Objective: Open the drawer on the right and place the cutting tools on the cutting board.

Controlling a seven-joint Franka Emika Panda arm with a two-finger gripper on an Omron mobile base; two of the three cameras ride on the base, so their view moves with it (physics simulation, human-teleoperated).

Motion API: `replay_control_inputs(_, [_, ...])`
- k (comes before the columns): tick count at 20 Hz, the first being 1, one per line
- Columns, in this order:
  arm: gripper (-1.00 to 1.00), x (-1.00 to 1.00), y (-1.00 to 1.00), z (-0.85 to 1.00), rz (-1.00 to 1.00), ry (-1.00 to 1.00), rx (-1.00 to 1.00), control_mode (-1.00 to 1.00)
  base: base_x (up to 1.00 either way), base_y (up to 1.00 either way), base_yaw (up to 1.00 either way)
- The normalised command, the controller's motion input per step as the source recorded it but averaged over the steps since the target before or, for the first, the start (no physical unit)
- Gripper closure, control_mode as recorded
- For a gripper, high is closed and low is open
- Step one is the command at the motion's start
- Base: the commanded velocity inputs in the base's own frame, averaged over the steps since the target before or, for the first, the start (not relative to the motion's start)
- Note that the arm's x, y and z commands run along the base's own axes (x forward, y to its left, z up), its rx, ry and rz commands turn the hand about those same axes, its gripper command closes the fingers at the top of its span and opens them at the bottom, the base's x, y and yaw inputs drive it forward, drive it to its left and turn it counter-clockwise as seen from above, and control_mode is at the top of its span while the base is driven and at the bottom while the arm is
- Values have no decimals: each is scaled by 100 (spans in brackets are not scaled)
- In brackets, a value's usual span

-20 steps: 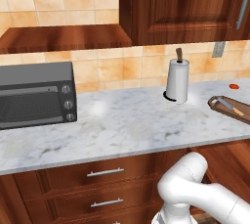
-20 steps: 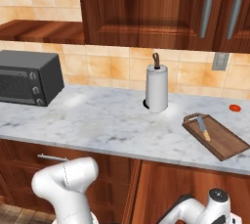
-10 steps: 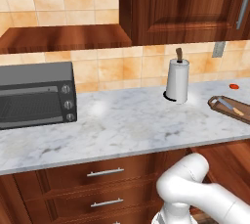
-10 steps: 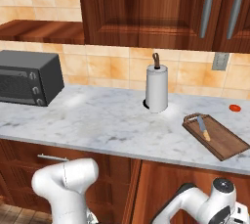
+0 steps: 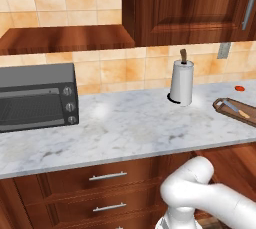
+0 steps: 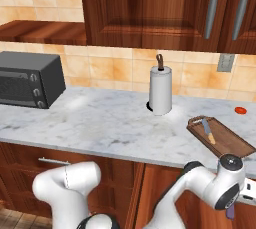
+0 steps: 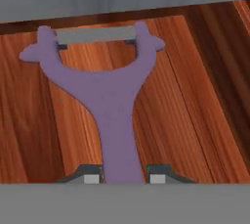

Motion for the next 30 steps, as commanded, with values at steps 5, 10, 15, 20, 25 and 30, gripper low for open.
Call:
replay_control_inputs(5, [100, 75, 9, 99, -6, -18, -8, -100, 0, 0, 0])
replay_control_inputs(10, [100, 91, 37, 37, -6, -8, -7, -100, 0, 0, 0])
replay_control_inputs(15, [100, 100, 8, 13, -9, 0, -6, -100, 0, 0, 0])
replay_control_inputs(20, [100, 18, -2, 3, 0, 0, 0, -100, 0, 0, 0])
replay_control_inputs(25, [100, 41, -28, 0, 0, 4, 0, -100, 0, 0, 0])
replay_control_inputs(30, [100, 53, -38, 0, 0, 4, 0, -100, 0, 0, 0])
